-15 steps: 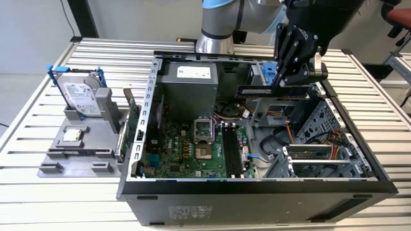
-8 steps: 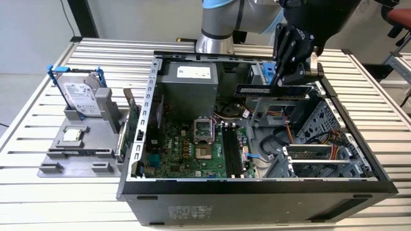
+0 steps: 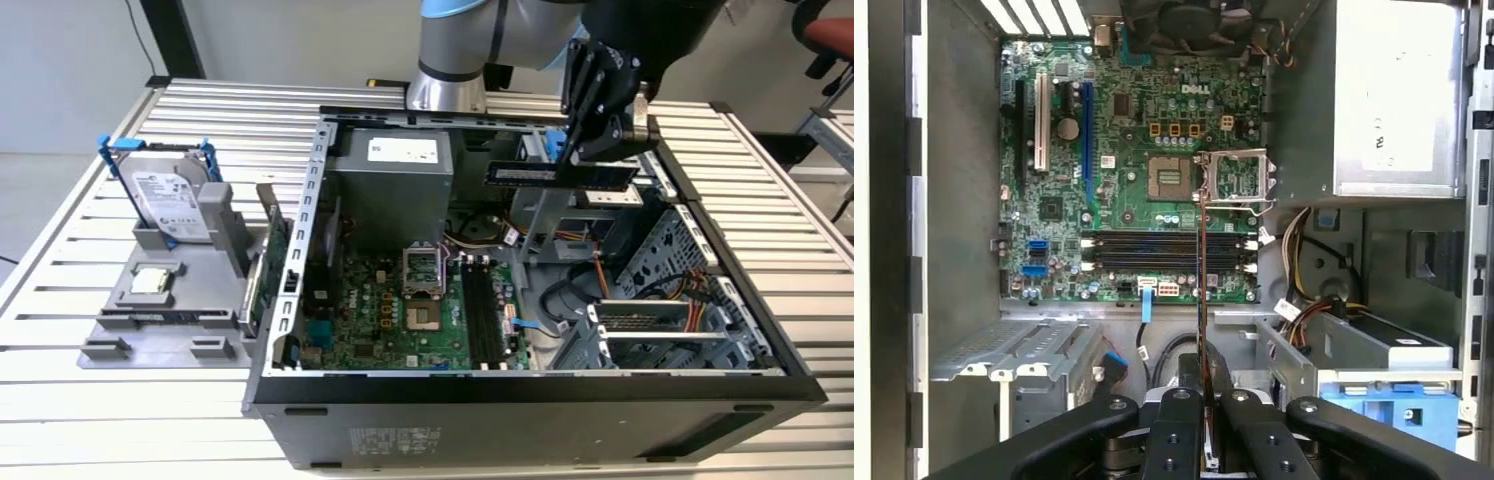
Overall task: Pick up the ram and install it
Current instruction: 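Pick up the ram and move it above insertion slot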
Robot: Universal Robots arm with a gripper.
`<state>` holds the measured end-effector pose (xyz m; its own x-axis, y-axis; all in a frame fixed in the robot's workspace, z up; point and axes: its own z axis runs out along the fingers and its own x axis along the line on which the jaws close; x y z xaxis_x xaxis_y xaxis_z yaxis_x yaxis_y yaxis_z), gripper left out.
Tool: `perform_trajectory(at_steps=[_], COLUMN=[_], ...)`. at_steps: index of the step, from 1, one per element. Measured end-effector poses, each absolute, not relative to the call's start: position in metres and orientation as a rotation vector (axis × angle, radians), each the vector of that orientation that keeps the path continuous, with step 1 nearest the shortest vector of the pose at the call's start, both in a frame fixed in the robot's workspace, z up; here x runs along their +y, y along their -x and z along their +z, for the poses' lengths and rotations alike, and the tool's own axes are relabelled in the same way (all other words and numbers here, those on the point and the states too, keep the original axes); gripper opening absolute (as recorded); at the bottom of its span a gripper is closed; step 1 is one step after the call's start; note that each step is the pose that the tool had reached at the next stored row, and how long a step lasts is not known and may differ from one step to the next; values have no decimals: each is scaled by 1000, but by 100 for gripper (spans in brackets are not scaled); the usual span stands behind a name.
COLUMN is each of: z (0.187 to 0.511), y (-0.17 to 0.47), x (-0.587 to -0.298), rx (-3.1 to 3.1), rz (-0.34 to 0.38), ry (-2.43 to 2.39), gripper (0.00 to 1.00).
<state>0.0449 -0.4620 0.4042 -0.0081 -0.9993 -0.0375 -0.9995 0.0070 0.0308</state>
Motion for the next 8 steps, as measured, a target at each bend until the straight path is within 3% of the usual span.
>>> perform_trajectory(at_steps=[8], z=[404], y=[-45], x=[-443], rx=[2226], rz=[76], ry=[2209], gripper=[0])
